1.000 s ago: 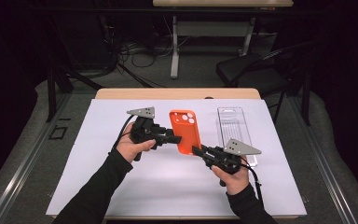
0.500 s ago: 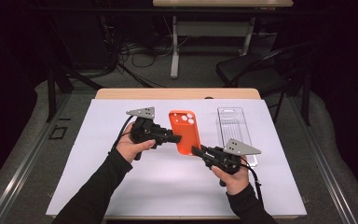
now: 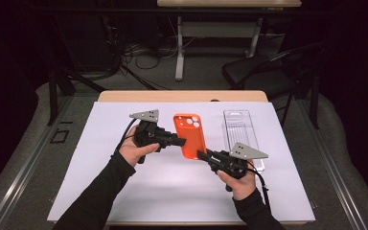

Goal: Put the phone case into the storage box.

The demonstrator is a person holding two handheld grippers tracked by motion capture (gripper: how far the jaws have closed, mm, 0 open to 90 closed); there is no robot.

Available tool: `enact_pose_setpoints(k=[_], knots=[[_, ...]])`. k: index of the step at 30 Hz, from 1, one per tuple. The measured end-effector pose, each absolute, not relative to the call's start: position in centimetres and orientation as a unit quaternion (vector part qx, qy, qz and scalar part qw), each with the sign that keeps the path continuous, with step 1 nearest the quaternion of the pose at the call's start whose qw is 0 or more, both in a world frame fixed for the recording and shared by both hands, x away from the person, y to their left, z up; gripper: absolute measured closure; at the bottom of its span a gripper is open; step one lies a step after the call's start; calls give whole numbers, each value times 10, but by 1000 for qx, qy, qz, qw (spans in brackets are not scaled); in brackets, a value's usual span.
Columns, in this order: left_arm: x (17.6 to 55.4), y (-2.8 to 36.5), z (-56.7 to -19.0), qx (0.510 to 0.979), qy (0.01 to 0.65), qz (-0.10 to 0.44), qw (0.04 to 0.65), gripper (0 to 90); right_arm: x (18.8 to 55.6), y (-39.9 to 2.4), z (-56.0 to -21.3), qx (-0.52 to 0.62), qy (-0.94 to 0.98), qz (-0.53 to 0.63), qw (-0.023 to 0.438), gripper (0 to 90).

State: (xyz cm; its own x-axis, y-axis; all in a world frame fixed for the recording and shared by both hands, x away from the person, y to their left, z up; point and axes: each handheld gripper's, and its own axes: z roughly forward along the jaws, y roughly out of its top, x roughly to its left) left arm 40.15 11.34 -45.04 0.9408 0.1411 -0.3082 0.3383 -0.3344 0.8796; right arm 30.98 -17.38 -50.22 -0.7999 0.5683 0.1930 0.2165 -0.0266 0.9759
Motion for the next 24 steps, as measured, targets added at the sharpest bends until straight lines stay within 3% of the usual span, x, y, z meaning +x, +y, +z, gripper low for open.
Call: enact_pose_setpoints(k=[24], knots=[[400,113,-450,811,132,-82,564,812,310,-175,-501,283,688,652,145,807]])
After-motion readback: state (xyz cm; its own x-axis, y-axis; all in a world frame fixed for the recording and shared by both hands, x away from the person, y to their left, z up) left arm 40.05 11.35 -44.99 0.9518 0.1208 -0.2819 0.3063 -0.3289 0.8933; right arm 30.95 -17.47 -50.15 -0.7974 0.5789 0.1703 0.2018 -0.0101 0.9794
